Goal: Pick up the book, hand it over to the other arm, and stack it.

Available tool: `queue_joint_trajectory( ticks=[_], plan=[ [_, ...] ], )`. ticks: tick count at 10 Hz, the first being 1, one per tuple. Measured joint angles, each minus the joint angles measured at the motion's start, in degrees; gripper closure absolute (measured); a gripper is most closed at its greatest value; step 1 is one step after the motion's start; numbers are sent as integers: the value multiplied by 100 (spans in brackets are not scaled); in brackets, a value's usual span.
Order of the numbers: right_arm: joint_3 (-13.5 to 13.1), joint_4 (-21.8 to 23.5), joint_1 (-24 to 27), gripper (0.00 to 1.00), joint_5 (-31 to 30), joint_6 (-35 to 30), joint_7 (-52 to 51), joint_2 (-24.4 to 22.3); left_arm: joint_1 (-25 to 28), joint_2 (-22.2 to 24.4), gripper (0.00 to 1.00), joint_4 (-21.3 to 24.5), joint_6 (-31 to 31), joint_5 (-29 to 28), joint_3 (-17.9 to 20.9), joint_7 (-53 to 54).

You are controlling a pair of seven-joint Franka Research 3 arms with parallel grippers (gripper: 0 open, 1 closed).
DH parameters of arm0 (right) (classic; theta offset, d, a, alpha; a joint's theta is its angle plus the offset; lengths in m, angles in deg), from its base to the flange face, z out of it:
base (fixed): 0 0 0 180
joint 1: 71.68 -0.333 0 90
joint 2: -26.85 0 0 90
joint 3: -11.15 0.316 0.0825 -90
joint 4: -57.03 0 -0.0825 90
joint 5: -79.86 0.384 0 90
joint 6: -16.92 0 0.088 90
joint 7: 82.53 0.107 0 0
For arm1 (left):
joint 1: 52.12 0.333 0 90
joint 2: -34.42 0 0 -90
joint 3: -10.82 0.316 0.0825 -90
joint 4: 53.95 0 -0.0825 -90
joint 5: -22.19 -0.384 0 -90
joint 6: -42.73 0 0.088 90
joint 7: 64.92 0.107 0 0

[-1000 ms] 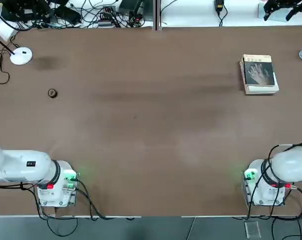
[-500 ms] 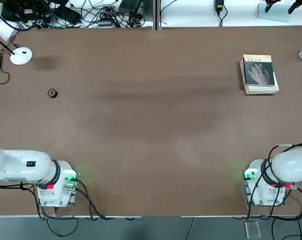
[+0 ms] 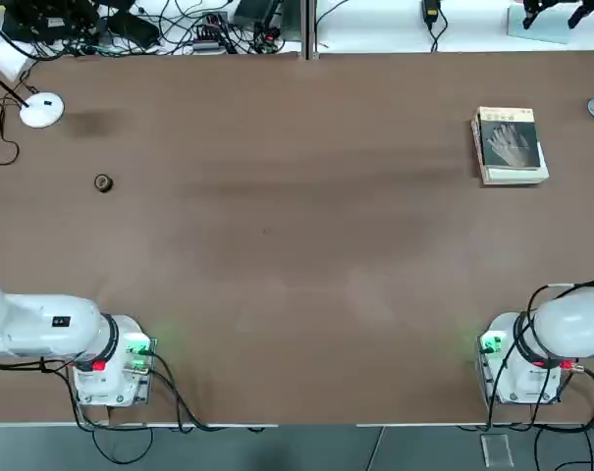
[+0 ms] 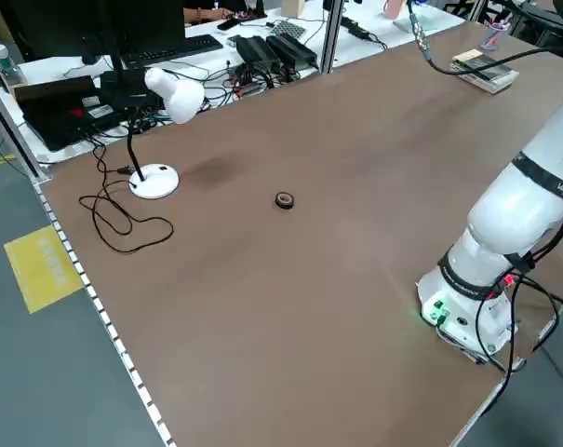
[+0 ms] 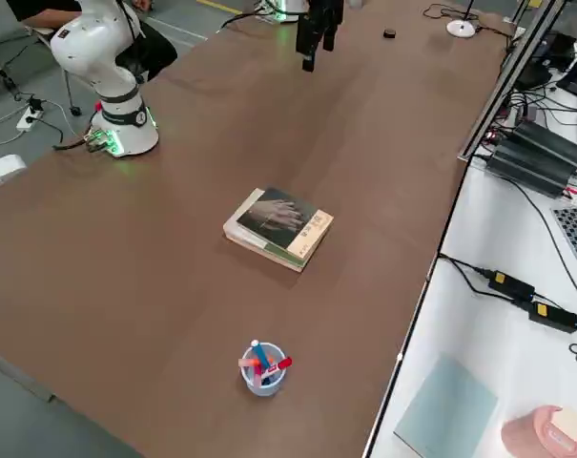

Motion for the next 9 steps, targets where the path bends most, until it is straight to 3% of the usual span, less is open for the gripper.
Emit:
queue_joint_trajectory(
  ticks=[3,9],
  plan=[
    [0,282,0,0,-27,310,-18,38,0,-3,0,-1,0,0,0,0],
    [12,312,-2,0,-30,320,-31,44,0,-7,0,-1,0,0,0,3]
  ],
)
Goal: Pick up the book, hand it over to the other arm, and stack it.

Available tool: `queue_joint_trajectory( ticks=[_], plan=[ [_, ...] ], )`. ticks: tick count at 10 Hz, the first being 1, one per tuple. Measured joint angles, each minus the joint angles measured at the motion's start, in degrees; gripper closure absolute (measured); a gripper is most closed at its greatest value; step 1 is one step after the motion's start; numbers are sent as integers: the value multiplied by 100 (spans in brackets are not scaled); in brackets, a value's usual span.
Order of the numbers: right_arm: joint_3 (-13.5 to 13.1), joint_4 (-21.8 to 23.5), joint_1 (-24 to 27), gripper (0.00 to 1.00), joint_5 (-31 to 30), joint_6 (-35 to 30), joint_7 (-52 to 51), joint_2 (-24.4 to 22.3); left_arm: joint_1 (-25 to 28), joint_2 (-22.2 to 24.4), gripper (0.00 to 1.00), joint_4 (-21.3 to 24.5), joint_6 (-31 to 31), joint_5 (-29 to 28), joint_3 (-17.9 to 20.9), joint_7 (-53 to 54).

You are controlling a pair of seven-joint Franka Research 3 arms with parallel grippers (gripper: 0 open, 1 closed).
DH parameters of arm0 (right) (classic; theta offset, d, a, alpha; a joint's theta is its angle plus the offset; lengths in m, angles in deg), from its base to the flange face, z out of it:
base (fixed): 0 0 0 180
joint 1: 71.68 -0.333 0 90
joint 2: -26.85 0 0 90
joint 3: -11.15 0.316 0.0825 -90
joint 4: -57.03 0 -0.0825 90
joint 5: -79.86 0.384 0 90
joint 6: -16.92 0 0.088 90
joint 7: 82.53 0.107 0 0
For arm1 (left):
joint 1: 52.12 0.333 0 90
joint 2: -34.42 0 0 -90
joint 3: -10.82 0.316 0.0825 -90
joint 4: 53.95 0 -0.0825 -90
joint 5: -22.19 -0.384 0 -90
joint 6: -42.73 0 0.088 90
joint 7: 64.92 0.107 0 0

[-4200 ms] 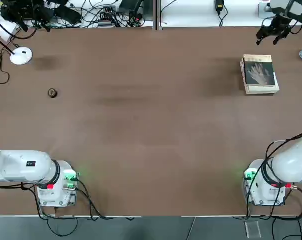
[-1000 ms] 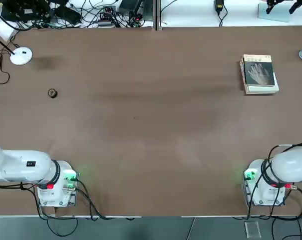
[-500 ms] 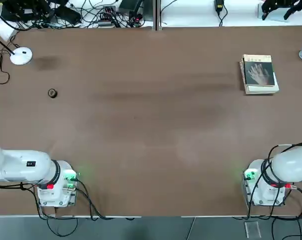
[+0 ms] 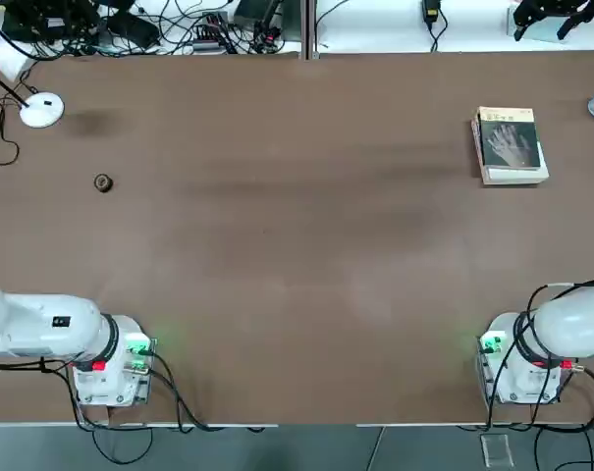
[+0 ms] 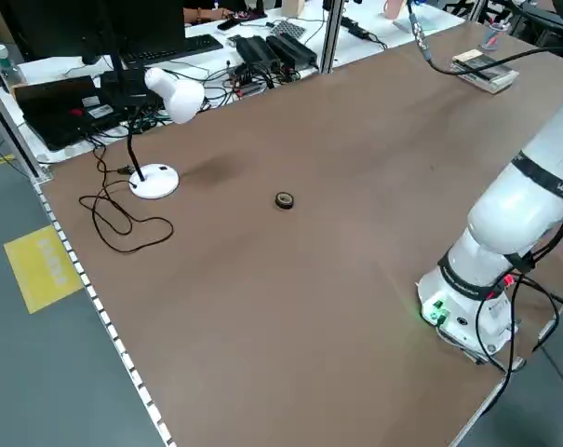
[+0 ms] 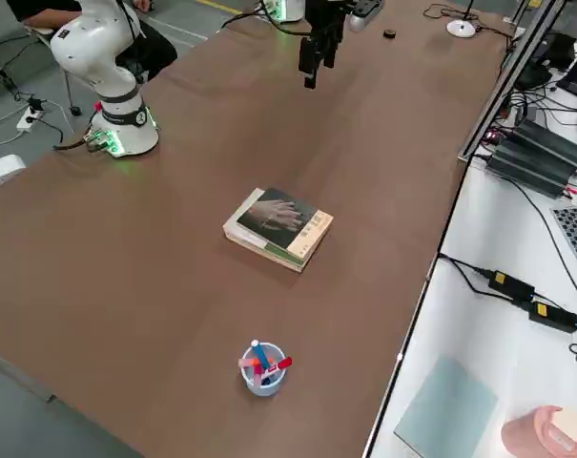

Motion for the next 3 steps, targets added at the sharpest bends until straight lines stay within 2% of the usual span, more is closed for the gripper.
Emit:
queue_joint_trajectory(
  ticks=[3],
  plan=[
    [4,0,0,0,0,-82,-59,0,0,0,0,0,0,0,0,1]
  ],
)
